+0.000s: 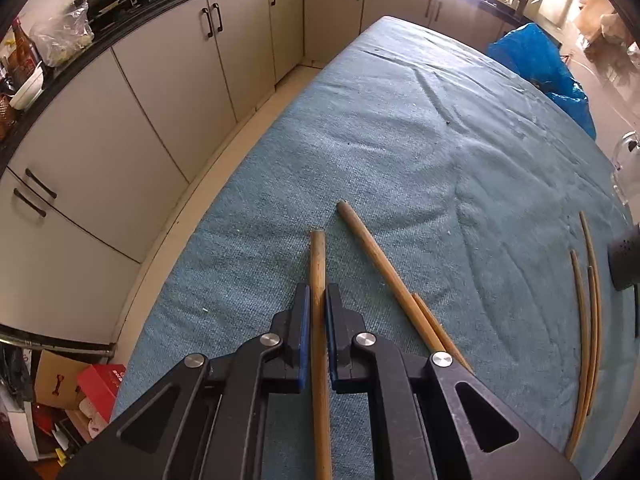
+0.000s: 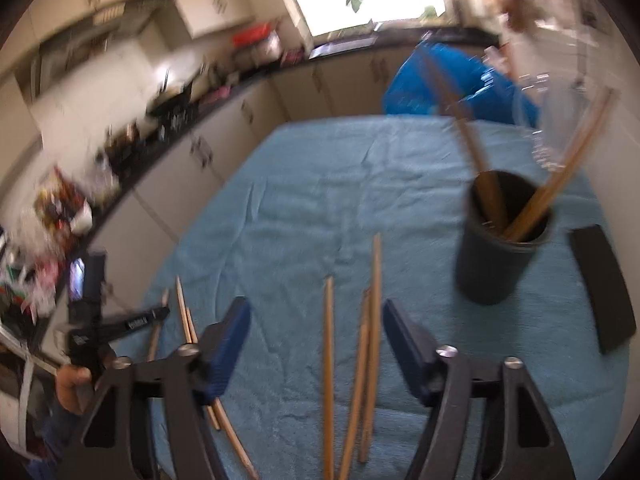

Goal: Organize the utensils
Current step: 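Lower the right gripper onto a wooden chopstick and close on it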

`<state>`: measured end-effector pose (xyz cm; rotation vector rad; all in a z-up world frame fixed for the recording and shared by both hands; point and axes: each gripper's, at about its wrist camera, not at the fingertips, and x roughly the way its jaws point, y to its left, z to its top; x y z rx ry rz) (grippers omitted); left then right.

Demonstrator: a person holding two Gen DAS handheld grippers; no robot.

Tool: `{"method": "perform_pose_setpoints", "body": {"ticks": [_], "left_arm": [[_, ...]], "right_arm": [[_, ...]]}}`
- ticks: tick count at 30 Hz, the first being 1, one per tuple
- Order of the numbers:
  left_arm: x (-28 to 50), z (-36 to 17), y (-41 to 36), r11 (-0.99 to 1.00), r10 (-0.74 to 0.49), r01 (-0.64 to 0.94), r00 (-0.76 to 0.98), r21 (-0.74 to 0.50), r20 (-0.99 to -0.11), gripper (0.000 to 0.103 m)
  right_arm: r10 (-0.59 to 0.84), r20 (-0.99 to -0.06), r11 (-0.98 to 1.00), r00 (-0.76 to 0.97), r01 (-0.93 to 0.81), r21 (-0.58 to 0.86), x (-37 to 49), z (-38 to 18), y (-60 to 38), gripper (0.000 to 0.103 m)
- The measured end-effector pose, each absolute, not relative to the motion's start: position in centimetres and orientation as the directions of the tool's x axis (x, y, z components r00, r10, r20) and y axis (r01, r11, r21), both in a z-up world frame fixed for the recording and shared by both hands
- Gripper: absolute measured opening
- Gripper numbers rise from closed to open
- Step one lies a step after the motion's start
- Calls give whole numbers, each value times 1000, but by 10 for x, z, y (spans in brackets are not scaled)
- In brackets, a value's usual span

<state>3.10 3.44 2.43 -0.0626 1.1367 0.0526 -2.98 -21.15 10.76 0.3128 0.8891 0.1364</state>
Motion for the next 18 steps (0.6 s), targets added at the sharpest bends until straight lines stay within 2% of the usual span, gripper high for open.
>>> {"method": "perform_pose_setpoints", "body": {"ticks": [2,3,5,11,14,18], "left_arm": [[32,25,38,997,-7,-68,414,-38,-910,7],[31,25,40,997,-13,-63,412,-42,-911,7],[33,25,41,998,-21,-52,410,-47,-912,7],[34,24,40,999,-17,-21,412,-28,-911,7],[34,23,36,1000,-2,-17,417,-9,-909,7],[35,23,34,1000,8,-19,417,0,-909,7]], "right_arm": [[259,-784,952,564,-10,307,-8,93,-198,62],[258,-802,954,538,-12,298,1,85,-194,49],[246,-848,960,469,3,281,23,65,-190,38],[199,-897,973,395,28,228,60,33,-188,38],[179,-911,980,372,13,198,69,24,-184,32],[139,-928,988,346,13,153,77,15,-180,17]]}}
